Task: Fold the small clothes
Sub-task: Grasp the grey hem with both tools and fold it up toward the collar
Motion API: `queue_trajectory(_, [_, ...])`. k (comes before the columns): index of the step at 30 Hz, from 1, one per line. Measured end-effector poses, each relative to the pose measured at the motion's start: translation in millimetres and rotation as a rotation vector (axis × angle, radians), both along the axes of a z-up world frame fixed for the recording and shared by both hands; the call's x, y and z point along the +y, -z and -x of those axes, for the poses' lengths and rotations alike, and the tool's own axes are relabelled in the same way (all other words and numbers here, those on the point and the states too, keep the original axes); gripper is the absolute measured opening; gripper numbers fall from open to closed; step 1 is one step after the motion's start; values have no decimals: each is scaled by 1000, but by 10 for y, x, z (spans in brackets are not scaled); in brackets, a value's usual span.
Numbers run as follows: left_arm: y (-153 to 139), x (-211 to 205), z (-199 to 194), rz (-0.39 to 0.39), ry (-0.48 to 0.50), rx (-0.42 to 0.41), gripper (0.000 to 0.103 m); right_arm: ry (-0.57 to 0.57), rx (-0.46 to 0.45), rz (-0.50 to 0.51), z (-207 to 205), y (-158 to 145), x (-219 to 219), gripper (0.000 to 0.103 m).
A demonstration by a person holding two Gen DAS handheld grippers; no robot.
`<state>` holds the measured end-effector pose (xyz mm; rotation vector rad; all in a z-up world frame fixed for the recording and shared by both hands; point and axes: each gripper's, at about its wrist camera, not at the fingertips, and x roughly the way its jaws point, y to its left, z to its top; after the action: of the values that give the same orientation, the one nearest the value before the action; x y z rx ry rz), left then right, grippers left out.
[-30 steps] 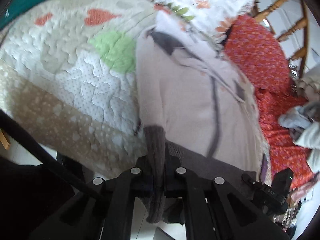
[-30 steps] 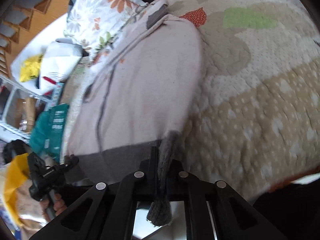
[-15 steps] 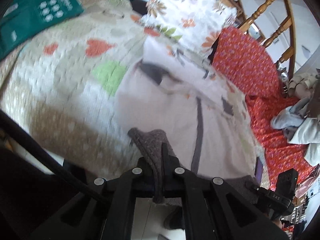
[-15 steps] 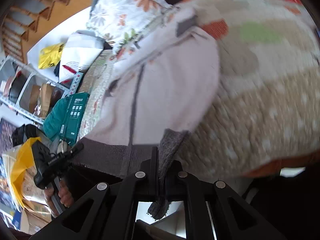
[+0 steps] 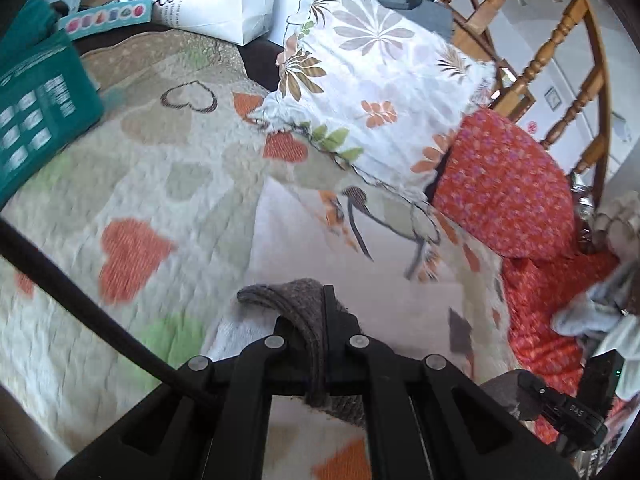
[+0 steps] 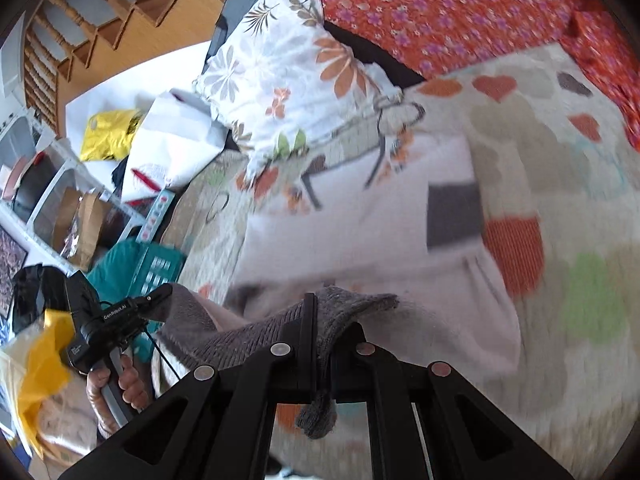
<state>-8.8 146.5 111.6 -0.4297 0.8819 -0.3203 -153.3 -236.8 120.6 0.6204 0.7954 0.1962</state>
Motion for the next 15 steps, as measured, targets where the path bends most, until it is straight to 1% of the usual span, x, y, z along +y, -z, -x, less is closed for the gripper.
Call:
queue_trajectory(2, [33,-93,-278,-26,-13,1,3,15,3,4,-235,6,-31,5])
queue_trajectory(4, [97,-178,-553,-45,-28,5,3,29,21,9,-577,65,-90,5])
queue_trajectory(8, [281,-302,-1005,-56,-49,29,3,80,82,-2,-1089,310,-260,5])
queue_trajectory(11, [433,-437,-1288,-71,-43,57,4,140,119,-63,-1400,541,-502,5])
queue_trajectory(13, [569,-529,-1452,-82,-27,96,4,180,137,-132,-1526,702,-669,5])
queue_trajectory(14, [611,-543,-1496,-83,-34,110,4,201,143,-192,-1613,811,-777,6])
queue_trajectory(15, [650,-555,-1530,-80,-46,125,5,211,146,-215,-1648,859,-825,8])
